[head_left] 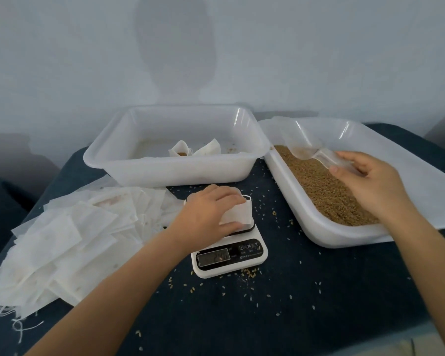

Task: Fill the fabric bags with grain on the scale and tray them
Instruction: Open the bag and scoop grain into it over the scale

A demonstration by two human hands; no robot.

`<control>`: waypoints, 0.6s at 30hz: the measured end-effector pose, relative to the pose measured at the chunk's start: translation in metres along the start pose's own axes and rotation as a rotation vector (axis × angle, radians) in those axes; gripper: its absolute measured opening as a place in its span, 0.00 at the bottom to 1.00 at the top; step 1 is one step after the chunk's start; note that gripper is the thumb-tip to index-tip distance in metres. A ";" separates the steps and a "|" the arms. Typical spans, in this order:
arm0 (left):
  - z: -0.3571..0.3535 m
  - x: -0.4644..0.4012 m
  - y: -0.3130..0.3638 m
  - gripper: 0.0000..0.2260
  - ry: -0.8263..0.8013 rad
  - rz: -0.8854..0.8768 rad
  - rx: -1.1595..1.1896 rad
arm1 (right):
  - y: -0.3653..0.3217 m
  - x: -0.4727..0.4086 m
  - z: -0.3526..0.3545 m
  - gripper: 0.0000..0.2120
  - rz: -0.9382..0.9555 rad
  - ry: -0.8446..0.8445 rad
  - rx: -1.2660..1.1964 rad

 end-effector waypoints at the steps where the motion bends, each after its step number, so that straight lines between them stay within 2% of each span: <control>1: -0.005 -0.001 0.003 0.20 -0.017 -0.023 -0.065 | 0.004 -0.002 0.003 0.17 -0.032 0.025 0.045; 4: -0.018 -0.004 0.006 0.21 -0.071 -0.021 -0.196 | 0.017 -0.007 0.006 0.21 -0.131 0.007 0.237; 6: -0.027 -0.004 0.008 0.17 -0.115 -0.023 -0.242 | 0.030 -0.011 -0.001 0.23 -0.204 -0.104 0.413; 9: -0.035 -0.005 0.012 0.13 -0.157 -0.057 -0.279 | 0.044 -0.014 -0.018 0.19 -0.284 -0.296 0.569; 11: -0.025 -0.007 0.008 0.11 -0.100 -0.010 -0.193 | 0.046 -0.018 -0.027 0.20 -0.297 -0.391 0.602; 18: 0.038 -0.017 -0.047 0.11 0.091 0.388 0.202 | 0.038 -0.023 -0.038 0.23 -0.271 -0.612 0.804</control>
Point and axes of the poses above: each hand's wrist, its own x-axis away from the middle knuckle, its own z-axis out of the back of the hand, y = z × x, the point moved 8 cm from there along -x, towards the middle knuckle, and after that the axes turned 6 degrees about -x, right-handed, at the moved point
